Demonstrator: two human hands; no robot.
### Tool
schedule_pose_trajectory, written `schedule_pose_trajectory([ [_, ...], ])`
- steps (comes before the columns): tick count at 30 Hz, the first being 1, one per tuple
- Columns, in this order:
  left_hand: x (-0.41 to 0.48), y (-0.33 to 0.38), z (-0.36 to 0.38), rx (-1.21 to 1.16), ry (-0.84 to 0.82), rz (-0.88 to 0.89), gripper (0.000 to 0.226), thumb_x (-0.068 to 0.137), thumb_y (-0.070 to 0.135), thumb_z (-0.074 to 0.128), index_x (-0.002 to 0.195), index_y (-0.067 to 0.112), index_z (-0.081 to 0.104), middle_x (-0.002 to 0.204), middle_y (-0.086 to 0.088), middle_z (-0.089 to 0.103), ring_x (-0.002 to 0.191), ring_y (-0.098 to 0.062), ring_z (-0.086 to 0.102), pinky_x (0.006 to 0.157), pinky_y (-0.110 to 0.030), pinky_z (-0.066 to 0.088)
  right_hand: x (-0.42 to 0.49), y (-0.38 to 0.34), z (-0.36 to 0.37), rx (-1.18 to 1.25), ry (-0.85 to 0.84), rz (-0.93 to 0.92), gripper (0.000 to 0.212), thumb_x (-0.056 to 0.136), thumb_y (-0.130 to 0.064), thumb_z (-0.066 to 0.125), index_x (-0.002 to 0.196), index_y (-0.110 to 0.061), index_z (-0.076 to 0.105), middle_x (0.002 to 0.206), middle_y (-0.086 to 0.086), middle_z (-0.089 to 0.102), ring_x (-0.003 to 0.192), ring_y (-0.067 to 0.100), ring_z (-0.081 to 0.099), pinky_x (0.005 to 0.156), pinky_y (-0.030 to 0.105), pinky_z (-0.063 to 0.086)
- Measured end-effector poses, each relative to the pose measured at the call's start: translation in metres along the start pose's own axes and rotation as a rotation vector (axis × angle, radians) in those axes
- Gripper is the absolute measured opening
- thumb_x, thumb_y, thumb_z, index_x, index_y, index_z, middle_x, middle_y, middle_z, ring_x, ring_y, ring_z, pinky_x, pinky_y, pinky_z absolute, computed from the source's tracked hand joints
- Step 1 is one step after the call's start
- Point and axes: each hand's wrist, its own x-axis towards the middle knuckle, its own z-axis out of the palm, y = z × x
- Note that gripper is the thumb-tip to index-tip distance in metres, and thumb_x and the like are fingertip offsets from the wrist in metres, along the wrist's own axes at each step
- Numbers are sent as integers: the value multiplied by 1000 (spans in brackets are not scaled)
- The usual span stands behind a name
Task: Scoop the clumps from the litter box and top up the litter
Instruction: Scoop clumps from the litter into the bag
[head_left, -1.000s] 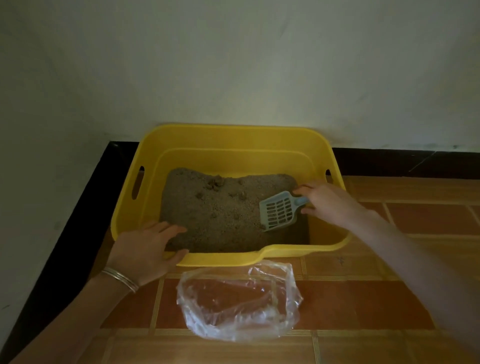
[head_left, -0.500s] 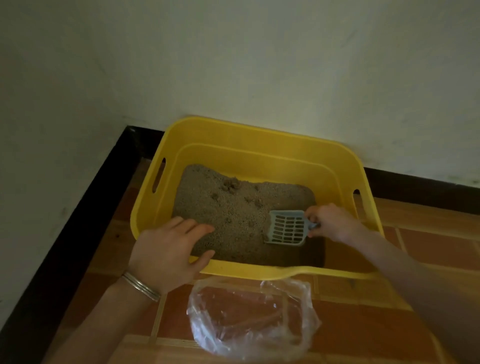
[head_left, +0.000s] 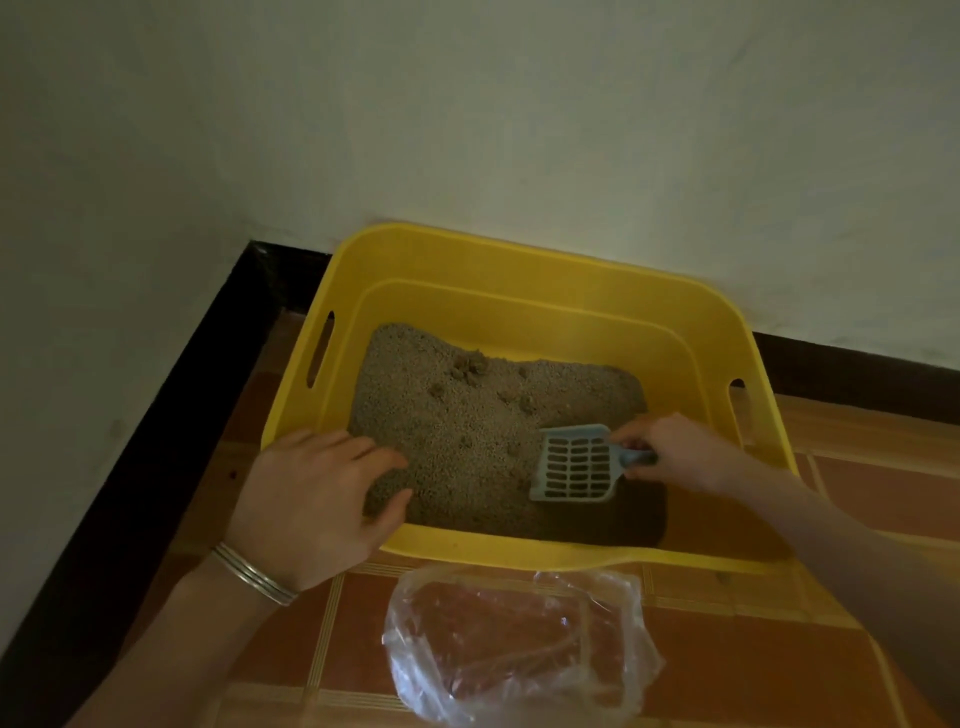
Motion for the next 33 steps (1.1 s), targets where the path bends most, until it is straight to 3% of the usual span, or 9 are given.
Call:
schedule_pose_trajectory([
  [9,1,2,-2,-9,-77,-55,33,78,45,45,86,29,73,72,13,68,67,-11,64,57,-27,47,34,-15,16,252,112,-66,44,79,-16,71,120,-17,56,106,-4,67,90,2,58,84,19,47],
  [18,2,4,-4,-27,-117,-95,30,77,44,45,82,30,72,70,15,66,66,-11,63,57,-28,47,58,-35,29,441,133,-78,44,73,-14,76,114,-11,62,103,2,68,85,1,56,71,2,40],
  [27,3,6,-4,-38,-114,-142,29,78,42,46,79,30,72,66,14,65,63,-11,62,56,-31,48,54,-42,27,493,188,-113,45,69,-15,79,111,-14,64,93,-9,65,79,-10,53,73,-2,37],
  [33,2,5,-4,-34,-130,-143,29,77,43,45,78,30,71,66,14,66,63,-11,62,56,-31,47,41,-23,3,423,242,-88,45,69,-16,77,110,-21,62,91,-15,60,81,-10,52,78,8,40],
])
